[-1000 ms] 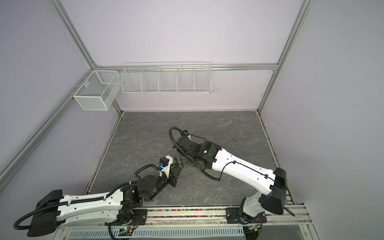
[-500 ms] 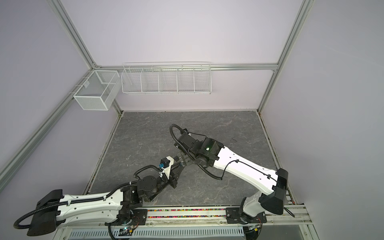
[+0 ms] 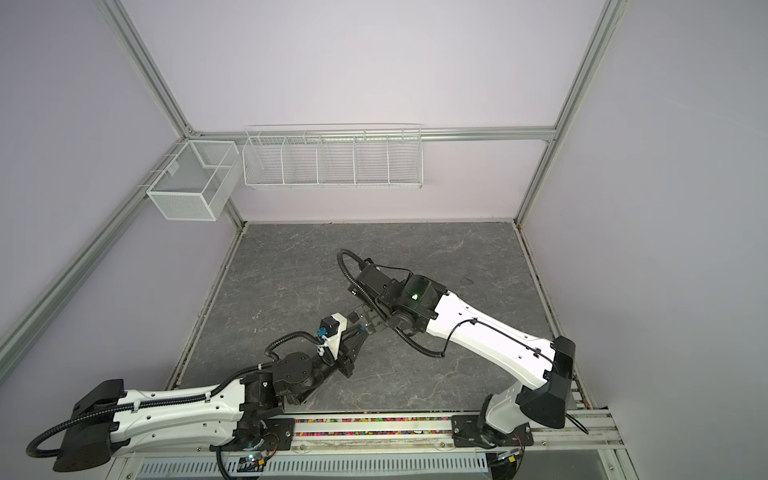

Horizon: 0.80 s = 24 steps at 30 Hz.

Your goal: Unlock with the key

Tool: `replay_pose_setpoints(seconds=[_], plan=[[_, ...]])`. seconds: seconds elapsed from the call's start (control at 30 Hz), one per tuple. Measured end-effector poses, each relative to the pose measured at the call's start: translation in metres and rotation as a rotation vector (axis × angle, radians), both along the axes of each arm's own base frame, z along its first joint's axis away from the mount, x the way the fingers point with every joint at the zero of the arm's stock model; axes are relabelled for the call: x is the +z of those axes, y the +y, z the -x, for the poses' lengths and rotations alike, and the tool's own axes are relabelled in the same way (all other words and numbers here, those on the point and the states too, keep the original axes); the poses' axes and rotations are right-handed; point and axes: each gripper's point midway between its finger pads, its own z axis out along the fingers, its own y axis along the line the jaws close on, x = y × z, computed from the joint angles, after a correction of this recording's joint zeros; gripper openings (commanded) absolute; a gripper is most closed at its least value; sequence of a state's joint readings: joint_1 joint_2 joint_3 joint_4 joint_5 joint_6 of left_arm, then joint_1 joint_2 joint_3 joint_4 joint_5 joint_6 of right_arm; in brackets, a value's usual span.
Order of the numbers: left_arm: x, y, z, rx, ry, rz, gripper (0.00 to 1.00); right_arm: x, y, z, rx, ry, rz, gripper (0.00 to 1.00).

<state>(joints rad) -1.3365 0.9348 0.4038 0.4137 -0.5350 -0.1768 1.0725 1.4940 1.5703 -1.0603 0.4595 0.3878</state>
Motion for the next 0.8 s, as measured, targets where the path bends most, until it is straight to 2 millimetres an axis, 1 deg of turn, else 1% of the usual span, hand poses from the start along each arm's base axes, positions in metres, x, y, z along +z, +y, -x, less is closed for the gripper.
replay_pose_setpoints(seconds=[0.17, 0.43, 0.63, 0.8], plan=[[0.001, 0.001, -0.001, 0.011, -0.002, 0.005, 0.0, 0.0, -0.009, 0.005, 0.002, 0.004, -0.002, 0.93], [-0.001, 0.001, -0.003, 0.018, -0.001, -0.002, 0.0, 0.005, -0.018, 0.016, 0.016, 0.013, -0.042, 0.94], [-0.006, -0.001, -0.003, 0.018, 0.005, -0.014, 0.0, 0.01, -0.02, 0.026, 0.045, 0.029, -0.115, 0.95], [-0.013, -0.006, -0.004, 0.017, 0.022, -0.024, 0.0, 0.017, -0.029, 0.027, 0.033, 0.017, -0.143, 0.96]])
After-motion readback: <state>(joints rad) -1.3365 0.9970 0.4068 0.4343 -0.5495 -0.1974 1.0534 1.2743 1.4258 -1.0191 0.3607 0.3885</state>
